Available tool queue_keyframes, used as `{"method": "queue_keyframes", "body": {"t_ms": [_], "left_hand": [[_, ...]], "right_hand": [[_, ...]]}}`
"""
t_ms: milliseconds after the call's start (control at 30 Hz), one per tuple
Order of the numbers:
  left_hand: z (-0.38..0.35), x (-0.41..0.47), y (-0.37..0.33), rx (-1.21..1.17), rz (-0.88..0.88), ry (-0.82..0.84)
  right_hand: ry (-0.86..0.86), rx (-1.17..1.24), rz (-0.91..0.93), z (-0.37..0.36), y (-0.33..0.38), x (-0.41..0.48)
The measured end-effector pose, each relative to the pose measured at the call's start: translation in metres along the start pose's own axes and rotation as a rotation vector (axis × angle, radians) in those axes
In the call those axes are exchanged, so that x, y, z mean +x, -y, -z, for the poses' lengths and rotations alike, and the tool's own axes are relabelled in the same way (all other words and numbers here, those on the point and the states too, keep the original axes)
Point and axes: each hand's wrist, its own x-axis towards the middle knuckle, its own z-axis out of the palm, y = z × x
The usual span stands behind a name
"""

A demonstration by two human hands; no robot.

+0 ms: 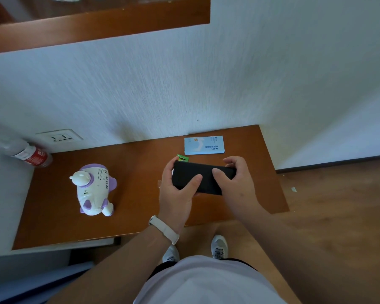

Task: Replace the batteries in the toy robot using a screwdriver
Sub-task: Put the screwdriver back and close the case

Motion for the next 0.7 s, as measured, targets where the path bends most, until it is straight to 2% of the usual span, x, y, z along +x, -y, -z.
{"method": "queue_keyframes", "body": {"t_ms": [133,300,467,567,700], "left_hand": [[-0.002,0.002,0.004,0.013,-0.015,-0.021],[0.005,0.004,0.005,-0.067,0.010,-0.004],[0.034,0.022,0.009,-0.104,0.103,0.012],[0.049,0.031,0.013,-0.066,0.107,-0.013],[0.059,0.041,0.027,-0.140,0.221,-0.074]], "right_hand": [[-0.034,-0.169,0.043,-0.007,-0.001,0.009],[0.016,-0.286,0.073,-0.013,-0.003,0.012],[0.239,-0.394,0.135,-0.022,-0.006,0.014],[0.363,-0.417,0.076,-0.024,-0.010,0.020],[0.501,-0.448,0.022,-0.035,-0.019,0.020]]}}
